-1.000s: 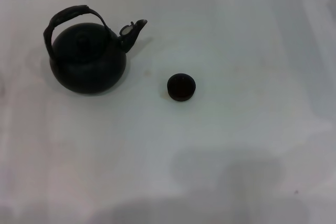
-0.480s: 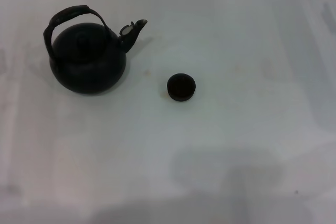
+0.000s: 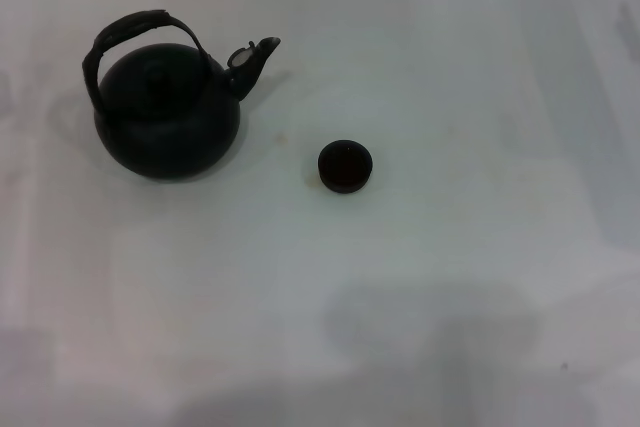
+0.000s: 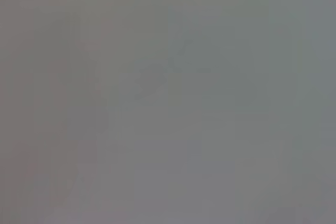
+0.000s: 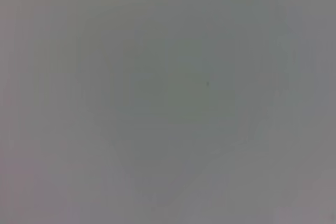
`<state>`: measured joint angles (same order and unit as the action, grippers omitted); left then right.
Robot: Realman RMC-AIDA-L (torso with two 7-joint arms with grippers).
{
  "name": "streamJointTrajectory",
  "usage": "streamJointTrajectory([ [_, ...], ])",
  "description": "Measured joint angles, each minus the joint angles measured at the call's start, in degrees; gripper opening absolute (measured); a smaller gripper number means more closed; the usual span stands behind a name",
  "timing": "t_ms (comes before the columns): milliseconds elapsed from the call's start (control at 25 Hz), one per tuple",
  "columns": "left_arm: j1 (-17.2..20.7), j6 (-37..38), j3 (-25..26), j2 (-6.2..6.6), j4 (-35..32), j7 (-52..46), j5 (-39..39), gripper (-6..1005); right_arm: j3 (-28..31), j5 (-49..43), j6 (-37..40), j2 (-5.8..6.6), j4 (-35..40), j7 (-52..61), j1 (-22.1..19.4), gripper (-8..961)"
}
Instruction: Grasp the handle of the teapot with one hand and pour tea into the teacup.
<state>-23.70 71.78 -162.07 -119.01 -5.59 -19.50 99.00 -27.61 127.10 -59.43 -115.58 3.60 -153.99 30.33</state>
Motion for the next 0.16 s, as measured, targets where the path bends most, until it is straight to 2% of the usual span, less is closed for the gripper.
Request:
streamJointTrajectory([
  [160,-1.1,-1.3,0.0,0.09,1.0,0.0,0.7,507,0.0,0.0,0.0,0.00,0.0,0.0,0.2,841],
])
